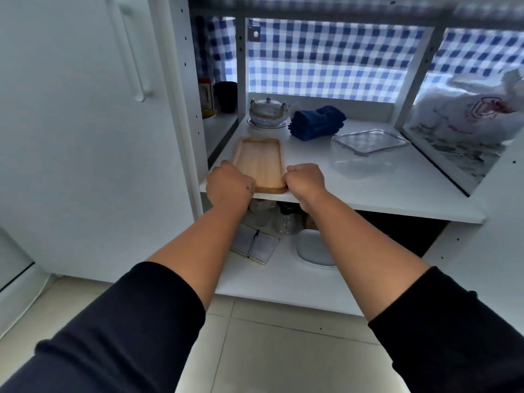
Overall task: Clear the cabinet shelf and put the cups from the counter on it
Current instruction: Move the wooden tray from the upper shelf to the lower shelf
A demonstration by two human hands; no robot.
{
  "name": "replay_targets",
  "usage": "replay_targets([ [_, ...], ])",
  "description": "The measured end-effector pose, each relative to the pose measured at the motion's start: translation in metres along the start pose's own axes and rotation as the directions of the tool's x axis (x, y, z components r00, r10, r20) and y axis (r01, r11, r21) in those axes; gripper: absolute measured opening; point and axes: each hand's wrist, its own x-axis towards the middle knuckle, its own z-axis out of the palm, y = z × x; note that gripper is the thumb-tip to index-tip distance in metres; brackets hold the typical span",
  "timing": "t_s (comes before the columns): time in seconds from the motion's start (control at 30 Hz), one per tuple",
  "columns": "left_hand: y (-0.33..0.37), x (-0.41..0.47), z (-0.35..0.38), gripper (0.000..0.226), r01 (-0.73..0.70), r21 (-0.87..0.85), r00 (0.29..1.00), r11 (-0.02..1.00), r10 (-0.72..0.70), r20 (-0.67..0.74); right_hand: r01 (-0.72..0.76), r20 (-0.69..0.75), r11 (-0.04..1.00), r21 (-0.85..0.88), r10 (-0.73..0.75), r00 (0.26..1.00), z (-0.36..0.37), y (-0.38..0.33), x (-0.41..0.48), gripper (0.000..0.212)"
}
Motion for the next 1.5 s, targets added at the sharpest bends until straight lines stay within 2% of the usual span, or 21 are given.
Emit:
replay_targets([
  [0.07, -0.003, -0.005, -0.003, 0.024, 0.021, -0.059, 1.000, 0.998, -0.022, -0.019, -0.005, -0.010, 1.000, 0.000, 0.005, 1.000, -0.003, 0.003, 0.000, 0.036],
  [0.2, -0.009, -0.015, -0.013, 0.012, -0.039, -0.062, 0.999, 0.997, 0.040, 0.005, -0.002, 0.041, 0.998, -0.070, 0.005, 0.999, -0.012, 0.006, -0.008, 0.040],
  [0.27, -0.012, -0.017, -0.017, 0.035, -0.006, -0.125, 0.997, 0.992, 0.016, 0.078, 0.007, 0.062, 0.995, -0.101, -0.001, 0.998, -0.018, 0.011, -0.015, 0.041],
  [0.3, -0.015, -0.018, -0.018, 0.039, 0.054, -0.212, 0.990, 0.976, -0.026, 0.136, 0.013, 0.066, 0.997, -0.077, -0.008, 0.998, -0.022, 0.015, -0.020, 0.044],
  [0.33, -0.018, -0.019, -0.019, 0.036, 0.150, -0.353, 0.974, 0.923, -0.076, 0.216, 0.010, 0.071, 1.000, -0.025, -0.008, 0.997, -0.025, 0.020, -0.023, 0.046],
  [0.4, -0.024, -0.023, -0.021, 0.028, 0.396, -0.595, 0.900, 0.699, -0.167, 0.402, -0.022, 0.078, 0.991, 0.134, 0.011, 0.997, -0.030, 0.030, -0.032, 0.050],
  [0.43, -0.027, -0.027, -0.023, 0.032, 0.488, -0.640, 0.854, 0.593, -0.171, 0.491, -0.045, 0.085, 0.977, 0.209, 0.027, 0.996, -0.033, 0.035, -0.035, 0.051],
  [0.5, -0.032, -0.033, -0.022, 0.035, 0.552, -0.678, 0.810, 0.486, -0.118, 0.575, -0.076, 0.114, 0.948, 0.309, 0.042, 0.993, -0.041, 0.043, -0.040, 0.050],
  [0.6, -0.044, -0.043, -0.022, 0.024, 0.601, -0.697, 0.764, 0.391, -0.026, 0.645, -0.095, 0.207, 0.923, 0.372, 0.018, 0.978, -0.059, 0.054, -0.044, 0.046],
  [0.67, -0.058, -0.053, -0.022, 0.016, 0.652, -0.646, 0.684, 0.398, 0.061, 0.727, -0.104, 0.298, 0.924, 0.369, -0.011, 0.955, -0.074, 0.065, -0.049, 0.048],
  [0.7, -0.067, -0.058, -0.021, 0.018, 0.680, -0.611, 0.633, 0.406, 0.096, 0.768, -0.106, 0.347, 0.932, 0.348, -0.023, 0.938, -0.081, 0.071, -0.051, 0.050],
  [0.73, -0.074, -0.064, -0.020, 0.029, 0.706, -0.580, 0.585, 0.408, 0.126, 0.801, -0.104, 0.399, 0.943, 0.316, -0.032, 0.916, -0.086, 0.078, -0.055, 0.053],
  [0.83, -0.091, -0.076, -0.012, 0.082, 0.730, -0.500, 0.477, 0.466, 0.176, 0.861, -0.069, 0.506, 0.973, 0.219, -0.053, 0.861, -0.096, 0.100, -0.063, 0.054],
  [0.9, -0.097, -0.080, -0.004, 0.093, 0.742, -0.453, 0.426, 0.494, 0.174, 0.888, -0.047, 0.544, 0.984, 0.169, -0.054, 0.838, -0.099, 0.116, -0.065, 0.052],
  [0.97, -0.100, -0.081, 0.002, 0.094, 0.750, -0.406, 0.378, 0.523, 0.165, 0.911, -0.038, 0.584, 0.991, 0.126, -0.043, 0.811, -0.099, 0.127, -0.067, 0.054],
  [1.13, -0.112, -0.090, 0.020, 0.088, 0.769, -0.315, 0.294, 0.556, 0.129, 0.947, -0.047, 0.633, 0.997, 0.060, -0.001, 0.774, -0.097, 0.155, -0.072, 0.053],
  [1.17, -0.114, -0.094, 0.025, 0.080, 0.785, -0.296, 0.282, 0.545, 0.112, 0.953, -0.051, 0.630, 0.998, 0.046, 0.010, 0.777, -0.095, 0.161, -0.071, 0.053],
  [1.27, -0.119, -0.105, 0.044, 0.033, 0.824, -0.236, 0.275, 0.515, 0.001, 0.961, -0.072, 0.595, 0.997, -0.009, 0.063, 0.801, -0.086, 0.181, -0.068, 0.051],
  [1.37, -0.120, -0.107, 0.070, 0.021, 0.843, -0.186, 0.267, 0.505, -0.092, 0.959, -0.166, 0.554, 0.986, -0.017, 0.147, 0.819, -0.079, 0.201, -0.061, 0.044],
  [1.4, -0.118, -0.108, 0.078, 0.020, 0.838, -0.171, 0.263, 0.519, -0.108, 0.959, -0.222, 0.572, 0.975, -0.023, 0.196, 0.797, -0.078, 0.209, -0.059, 0.039],
  [1.5, -0.105, -0.109, 0.107, 0.016, 0.810, -0.156, 0.289, 0.566, -0.153, 0.945, -0.404, 0.679, 0.911, -0.081, 0.347, 0.647, -0.081, 0.239, -0.053, 0.024],
])
